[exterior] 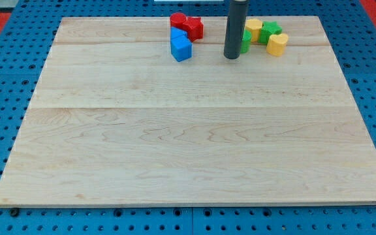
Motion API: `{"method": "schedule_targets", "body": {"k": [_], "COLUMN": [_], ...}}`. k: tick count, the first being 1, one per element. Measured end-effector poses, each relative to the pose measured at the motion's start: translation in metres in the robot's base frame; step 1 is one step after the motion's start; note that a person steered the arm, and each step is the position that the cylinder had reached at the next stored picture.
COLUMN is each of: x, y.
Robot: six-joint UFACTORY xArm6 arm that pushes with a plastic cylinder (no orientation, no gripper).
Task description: Place the red star towards the bottom right of the red circle
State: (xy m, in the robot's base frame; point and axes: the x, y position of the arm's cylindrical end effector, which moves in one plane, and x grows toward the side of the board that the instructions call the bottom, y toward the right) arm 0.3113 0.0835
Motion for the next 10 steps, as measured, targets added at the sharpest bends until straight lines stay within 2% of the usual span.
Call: {"method": "schedule_targets", "body": {"k": [4, 6, 7, 9, 10], "x": [-0.098, -0.106, -0.098, -0.099, -0.099], "y": [-0.007, -0.106, -0.178, -0.271, -0.187]}}
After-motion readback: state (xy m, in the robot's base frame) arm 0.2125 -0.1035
